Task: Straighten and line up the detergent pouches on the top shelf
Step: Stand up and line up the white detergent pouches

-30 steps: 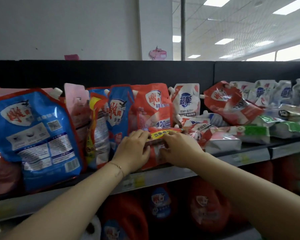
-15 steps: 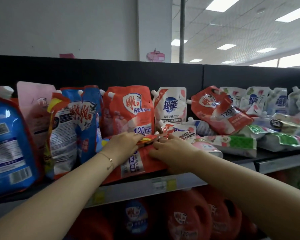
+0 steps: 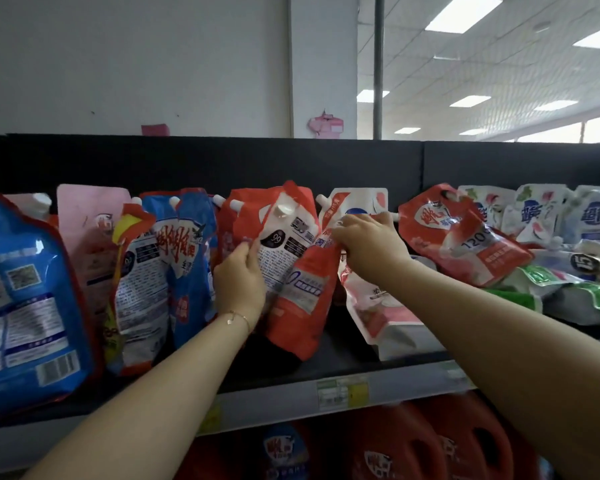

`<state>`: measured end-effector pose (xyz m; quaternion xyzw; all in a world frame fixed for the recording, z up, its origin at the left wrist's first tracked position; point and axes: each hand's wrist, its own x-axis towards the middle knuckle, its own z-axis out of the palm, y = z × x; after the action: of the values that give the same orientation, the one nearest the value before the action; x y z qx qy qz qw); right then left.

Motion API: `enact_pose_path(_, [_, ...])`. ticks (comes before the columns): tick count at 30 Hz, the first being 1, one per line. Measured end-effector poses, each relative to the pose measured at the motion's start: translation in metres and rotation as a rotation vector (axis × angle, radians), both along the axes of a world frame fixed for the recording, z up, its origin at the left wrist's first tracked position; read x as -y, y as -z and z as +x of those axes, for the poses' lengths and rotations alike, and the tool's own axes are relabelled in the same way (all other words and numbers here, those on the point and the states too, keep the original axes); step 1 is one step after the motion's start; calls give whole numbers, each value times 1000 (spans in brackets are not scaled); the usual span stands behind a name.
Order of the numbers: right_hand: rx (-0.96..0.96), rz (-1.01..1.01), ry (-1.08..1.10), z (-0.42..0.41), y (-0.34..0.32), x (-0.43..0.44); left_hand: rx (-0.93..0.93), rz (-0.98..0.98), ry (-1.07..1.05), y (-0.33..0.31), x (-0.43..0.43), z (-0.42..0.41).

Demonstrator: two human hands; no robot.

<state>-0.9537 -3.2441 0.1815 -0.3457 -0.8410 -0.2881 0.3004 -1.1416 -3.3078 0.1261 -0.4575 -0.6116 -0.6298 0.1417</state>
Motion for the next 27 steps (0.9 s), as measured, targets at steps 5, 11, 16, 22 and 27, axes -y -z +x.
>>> enact_pose_path(5, [-369, -55, -48, -29, 1, -6, 232, 126, 12, 15, 1, 15])
enact_pose_path(11, [-541, 210, -257, -71, 28, 8, 280, 138, 140, 32, 10, 31])
enact_pose_path(16, [-590, 247, -391, -95, 50, 19, 255, 142, 253, 39, 20, 21])
enact_pose_path(22, [-494, 332, -415, -89, 52, 23, 100, 66, 152, 54, 30, 23])
enact_pose_path(27, [-237, 472, -418, -65, 50, 27, -222, 157, -49, 50, 47, 25])
